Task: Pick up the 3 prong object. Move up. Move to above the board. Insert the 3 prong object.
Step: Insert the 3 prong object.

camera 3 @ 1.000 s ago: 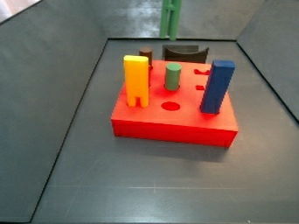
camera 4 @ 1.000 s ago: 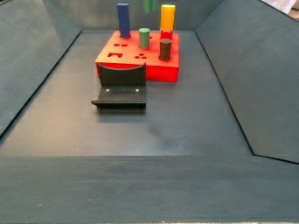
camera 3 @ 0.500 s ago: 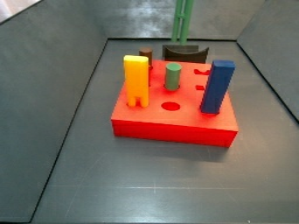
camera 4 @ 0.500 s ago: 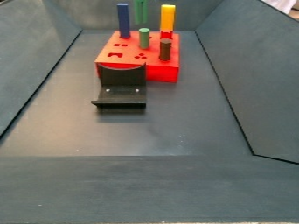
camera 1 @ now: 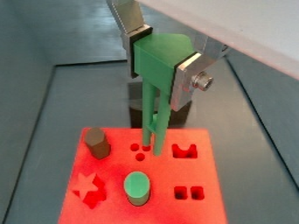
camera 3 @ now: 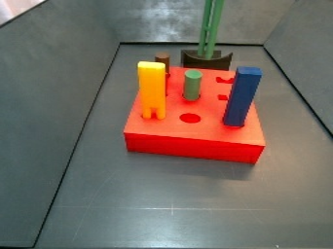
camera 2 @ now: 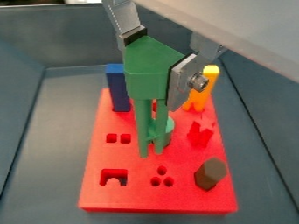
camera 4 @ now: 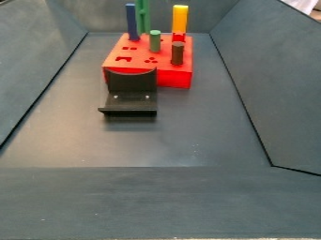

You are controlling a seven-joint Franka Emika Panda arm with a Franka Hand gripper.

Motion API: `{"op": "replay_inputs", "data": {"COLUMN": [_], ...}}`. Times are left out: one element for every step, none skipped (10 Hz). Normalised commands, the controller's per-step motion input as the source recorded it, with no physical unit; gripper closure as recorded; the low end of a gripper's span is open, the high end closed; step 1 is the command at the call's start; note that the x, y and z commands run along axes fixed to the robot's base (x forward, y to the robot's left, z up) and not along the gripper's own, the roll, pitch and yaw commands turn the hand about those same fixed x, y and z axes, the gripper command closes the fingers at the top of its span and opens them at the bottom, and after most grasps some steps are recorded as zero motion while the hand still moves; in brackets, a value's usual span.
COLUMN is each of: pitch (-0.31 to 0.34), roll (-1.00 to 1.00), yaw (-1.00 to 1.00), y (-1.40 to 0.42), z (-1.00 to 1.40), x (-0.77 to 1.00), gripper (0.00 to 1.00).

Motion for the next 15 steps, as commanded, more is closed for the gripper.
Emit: {"op": "replay_inputs", "data": {"pitch": [0.0,0.0,0.0,0.0,-0.213,-0.246,-0.094,0.0,0.011,0.019,0.057,0.113,0.116,0.0,-0.011], "roll": [0.0,0.0,0.0,-0.01,-0.07,-0.08,-0.06,0.0,0.06,0.15,0.32,0.33,0.25,0.07,0.03], "yaw": [-0.73,-0.67,-0.66,-0.63,-0.44,-0.29,-0.13,-0.04,0.0,0.0,0.0,0.0,0.0,0.0,-0.01], "y": [0.26,0.31,0.31,0.3,0.29,0.35,0.13,-0.03,-0.26,-0.39,-0.17,-0.04,0.05,-0.06,-0.25], "z": [-0.33,-0.32,-0.35,-0.4,-0.45,-0.37,-0.12,0.0,-0.06,-0.12,-0.21,-0.23,-0.14,-0.2,-0.28], "x": [0.0,-0.01,-0.05,-0.23,-0.57,-0.43,0.02,0.35,0.36,0.23,0.0,0.0,-0.02,-0.12,-0.12], "gripper": [1.0,1.0,1.0,1.0,1.0,1.0,1.0,1.0,1.0,1.0,1.0,1.0,1.0,1.0,1.0]}}
